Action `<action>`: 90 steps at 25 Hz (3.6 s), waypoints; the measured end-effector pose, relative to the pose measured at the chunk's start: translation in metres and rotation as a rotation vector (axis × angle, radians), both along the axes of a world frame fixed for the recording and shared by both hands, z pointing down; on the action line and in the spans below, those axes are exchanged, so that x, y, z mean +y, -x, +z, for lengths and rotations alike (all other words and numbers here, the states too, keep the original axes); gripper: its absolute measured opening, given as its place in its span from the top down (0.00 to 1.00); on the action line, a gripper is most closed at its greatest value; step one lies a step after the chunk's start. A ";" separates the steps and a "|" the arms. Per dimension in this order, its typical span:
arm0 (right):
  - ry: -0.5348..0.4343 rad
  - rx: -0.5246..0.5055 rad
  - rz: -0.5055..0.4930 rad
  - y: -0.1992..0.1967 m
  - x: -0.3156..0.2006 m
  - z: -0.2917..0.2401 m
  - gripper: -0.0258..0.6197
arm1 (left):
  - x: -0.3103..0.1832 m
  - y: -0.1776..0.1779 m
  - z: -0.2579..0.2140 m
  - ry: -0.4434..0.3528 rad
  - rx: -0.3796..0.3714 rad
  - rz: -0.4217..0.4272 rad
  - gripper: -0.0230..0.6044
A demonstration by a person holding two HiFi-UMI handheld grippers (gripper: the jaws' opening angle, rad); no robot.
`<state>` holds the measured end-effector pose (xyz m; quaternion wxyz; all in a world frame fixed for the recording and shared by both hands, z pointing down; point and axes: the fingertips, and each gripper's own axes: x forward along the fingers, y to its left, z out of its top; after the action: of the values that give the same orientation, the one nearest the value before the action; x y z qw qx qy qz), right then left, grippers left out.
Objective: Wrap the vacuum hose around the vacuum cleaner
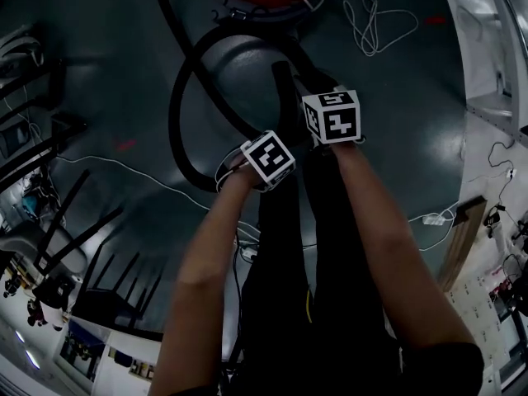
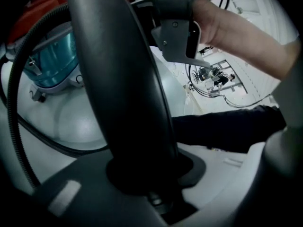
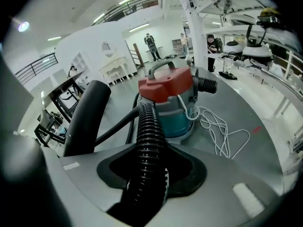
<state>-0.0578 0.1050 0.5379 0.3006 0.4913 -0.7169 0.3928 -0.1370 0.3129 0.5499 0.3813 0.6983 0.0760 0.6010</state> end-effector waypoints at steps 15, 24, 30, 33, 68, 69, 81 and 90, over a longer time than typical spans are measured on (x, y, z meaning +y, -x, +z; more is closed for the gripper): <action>-0.095 -0.015 -0.030 -0.020 -0.055 -0.120 0.70 | -0.050 -0.032 -0.099 -0.066 0.013 -0.040 0.81; -0.163 -0.028 -0.042 -0.046 -0.102 -0.169 0.70 | -0.103 -0.061 -0.130 -0.154 0.004 -0.031 0.81; -0.194 -0.053 -0.046 -0.060 -0.130 -0.192 0.70 | -0.132 -0.076 -0.145 -0.190 -0.023 -0.043 0.81; -0.203 -0.069 -0.038 -0.070 -0.145 -0.199 0.70 | -0.155 -0.089 -0.154 -0.242 -0.013 -0.047 0.81; -0.166 -0.038 0.123 -0.099 -0.283 -0.162 0.70 | -0.366 -0.135 -0.129 -0.338 0.096 -0.155 0.81; -0.163 -0.038 0.120 -0.100 -0.288 -0.158 0.70 | -0.371 -0.138 -0.128 -0.331 0.103 -0.173 0.81; -0.134 -0.013 0.007 -0.125 -0.319 -0.129 0.70 | -0.423 -0.180 -0.111 -0.256 0.151 -0.434 0.81; -0.137 0.014 -0.121 -0.132 -0.344 -0.110 0.70 | -0.461 -0.206 -0.099 -0.187 0.210 -0.653 0.81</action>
<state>0.0743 -0.2385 0.4280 0.2946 0.4692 -0.7684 0.3202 0.0692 -0.1476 0.4505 0.4779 0.7757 -0.1677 0.3766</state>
